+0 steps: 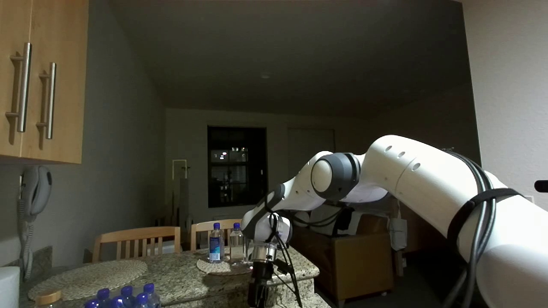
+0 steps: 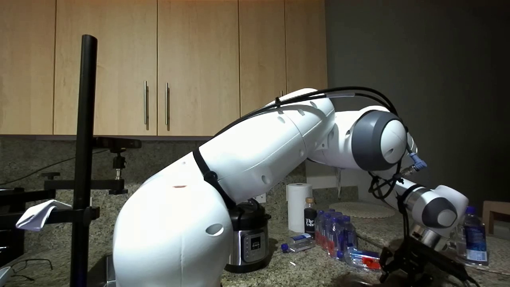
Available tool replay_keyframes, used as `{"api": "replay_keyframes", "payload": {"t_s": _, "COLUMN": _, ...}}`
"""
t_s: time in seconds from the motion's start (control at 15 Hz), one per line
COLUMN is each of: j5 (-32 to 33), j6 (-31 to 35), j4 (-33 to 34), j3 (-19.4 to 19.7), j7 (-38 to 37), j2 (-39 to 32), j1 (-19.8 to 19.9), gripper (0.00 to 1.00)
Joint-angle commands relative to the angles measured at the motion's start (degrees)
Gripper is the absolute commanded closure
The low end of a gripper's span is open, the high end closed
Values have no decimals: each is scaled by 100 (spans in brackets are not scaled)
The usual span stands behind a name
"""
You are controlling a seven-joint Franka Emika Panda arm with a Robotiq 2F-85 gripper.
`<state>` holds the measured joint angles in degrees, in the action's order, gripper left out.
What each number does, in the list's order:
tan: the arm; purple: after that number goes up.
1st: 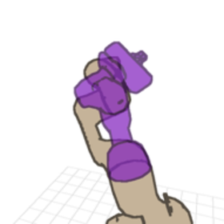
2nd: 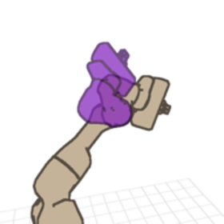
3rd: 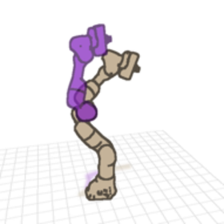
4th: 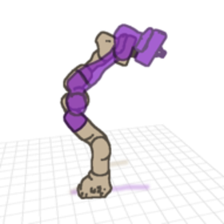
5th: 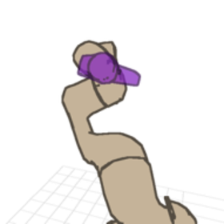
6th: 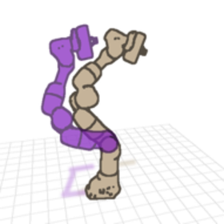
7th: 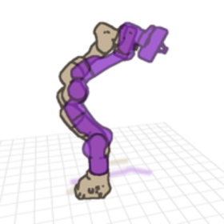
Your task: Move the towel to the right
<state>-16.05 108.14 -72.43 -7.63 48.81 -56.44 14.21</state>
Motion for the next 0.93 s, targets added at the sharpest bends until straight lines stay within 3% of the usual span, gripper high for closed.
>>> {"api": "replay_keyframes", "payload": {"t_s": 0.0, "j5": 35, "j6": 8, "j4": -355, "j3": 18, "j7": -47, "j2": 341, "j1": 36, "gripper": 66}}
{"api": "replay_keyframes", "payload": {"t_s": 0.27, "j5": 91, "j6": -84, "j4": -483, "j3": 73, "j7": 105, "j2": 509, "j1": 117, "gripper": 88}}
{"api": "replay_keyframes", "payload": {"t_s": 0.53, "j5": 90, "j6": -350, "j4": -630, "j3": 186, "j7": 176, "j2": 680, "j1": 252, "gripper": 94}}
{"api": "replay_keyframes", "payload": {"t_s": 0.67, "j5": 60, "j6": -413, "j4": -524, "j3": 245, "j7": 151, "j2": 700, "j1": 323, "gripper": 88}}
{"api": "replay_keyframes", "payload": {"t_s": 0.87, "j5": 68, "j6": -390, "j4": -326, "j3": 340, "j7": 99, "j2": 697, "j1": 403, "gripper": 89}}
